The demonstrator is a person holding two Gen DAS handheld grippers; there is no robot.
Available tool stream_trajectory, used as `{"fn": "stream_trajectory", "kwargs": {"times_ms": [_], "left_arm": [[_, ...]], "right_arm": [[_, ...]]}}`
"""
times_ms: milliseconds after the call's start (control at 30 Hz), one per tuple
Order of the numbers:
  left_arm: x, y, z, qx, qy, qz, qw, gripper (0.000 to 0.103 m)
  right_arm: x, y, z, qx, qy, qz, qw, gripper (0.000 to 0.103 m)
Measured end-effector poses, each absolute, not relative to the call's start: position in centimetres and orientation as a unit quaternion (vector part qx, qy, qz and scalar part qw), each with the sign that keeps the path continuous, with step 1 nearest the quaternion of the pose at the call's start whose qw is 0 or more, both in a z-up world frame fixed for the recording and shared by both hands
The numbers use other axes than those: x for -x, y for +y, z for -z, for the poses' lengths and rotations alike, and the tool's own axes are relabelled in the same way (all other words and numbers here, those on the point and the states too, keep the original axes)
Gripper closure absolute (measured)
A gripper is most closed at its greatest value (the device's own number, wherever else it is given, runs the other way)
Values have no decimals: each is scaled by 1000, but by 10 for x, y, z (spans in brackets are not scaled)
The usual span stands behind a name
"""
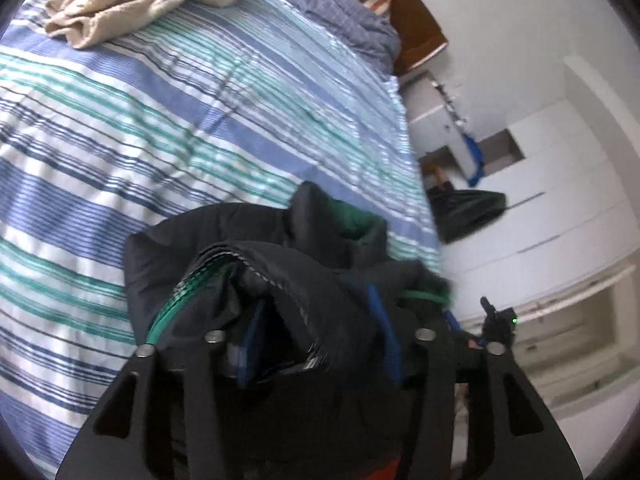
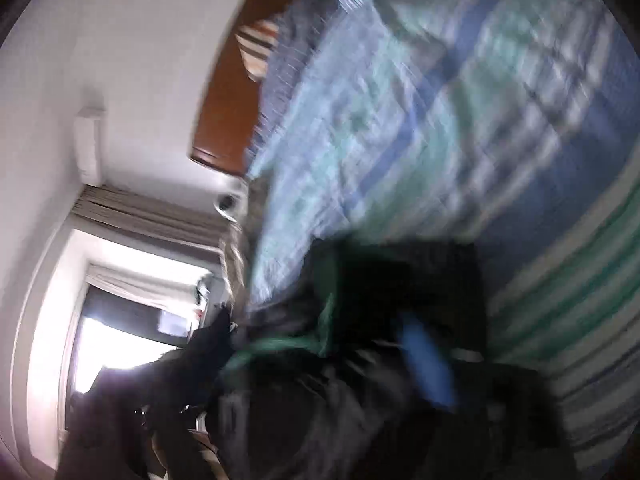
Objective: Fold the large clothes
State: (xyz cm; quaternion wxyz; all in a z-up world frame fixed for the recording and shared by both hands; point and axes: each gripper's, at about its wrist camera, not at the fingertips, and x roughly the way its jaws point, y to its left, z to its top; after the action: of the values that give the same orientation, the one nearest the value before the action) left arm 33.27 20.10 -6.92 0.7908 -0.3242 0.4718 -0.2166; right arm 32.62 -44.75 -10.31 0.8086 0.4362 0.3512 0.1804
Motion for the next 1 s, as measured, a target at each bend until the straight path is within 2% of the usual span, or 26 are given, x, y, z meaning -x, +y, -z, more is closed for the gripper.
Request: {"fn": "stream_trajectory", "kwargs": {"times_ms": [67, 133, 200, 267, 367, 400, 433, 467, 500, 533, 567, 633, 733, 800, 867, 933, 1000], "left_arm": [[-330, 203, 64, 318, 462, 216, 799, 17], [-329, 208, 61, 299, 445, 195, 821, 5], [-326, 213, 63, 281, 438, 172, 836, 5], [-330, 212, 75, 256, 445, 148, 845, 2], [-355, 193, 124, 187, 515, 103, 830, 2], [-360, 189, 138, 183, 535, 92, 820, 7], [-364, 185, 154, 186, 554, 84, 807, 31], [-363, 182, 161, 188, 560, 77, 803, 45], [-360, 181, 158, 185, 548, 61, 813, 53], [-357, 181, 152, 182, 539, 57, 821, 70], [-354, 182, 144, 183, 530, 57, 826, 81], [-349, 186, 121, 195, 497, 58, 843, 89], [-346, 178, 79, 178, 426, 59, 885, 89], [-353, 163, 66, 143, 389, 43, 909, 88], [-365, 155, 76, 118, 379, 28, 918, 87], [-380, 153, 113, 109, 398, 8, 911, 85], [-389, 158, 157, 107, 429, -7, 897, 73]], "right_arm": [[-326, -442, 86, -380, 355, -186, 834, 2], [-329, -429, 78, -301, 381, -170, 858, 2], [-336, -409, 80, -206, 423, -146, 870, 2], [-342, -394, 88, -161, 450, -146, 866, 2], [-352, -369, 106, -81, 481, -118, 865, 2], [-358, -357, 114, -50, 498, -112, 859, 3], [-361, -349, 119, -35, 509, -106, 854, 20], [-362, -343, 121, -29, 514, -95, 852, 56], [-362, -339, 118, -28, 511, -89, 854, 66], [-361, -334, 110, -14, 502, -82, 861, 78], [-357, -329, 101, 6, 487, -78, 870, 83], [-347, -315, 72, 52, 433, -72, 897, 84], [-339, -303, 33, 89, 353, -52, 930, 84], [-352, -303, 31, 85, 340, -36, 936, 84], [-370, -310, 49, 72, 360, -20, 930, 84], [-386, -320, 87, 64, 394, -6, 917, 84], [-394, -328, 127, 47, 429, -3, 902, 84]]}}
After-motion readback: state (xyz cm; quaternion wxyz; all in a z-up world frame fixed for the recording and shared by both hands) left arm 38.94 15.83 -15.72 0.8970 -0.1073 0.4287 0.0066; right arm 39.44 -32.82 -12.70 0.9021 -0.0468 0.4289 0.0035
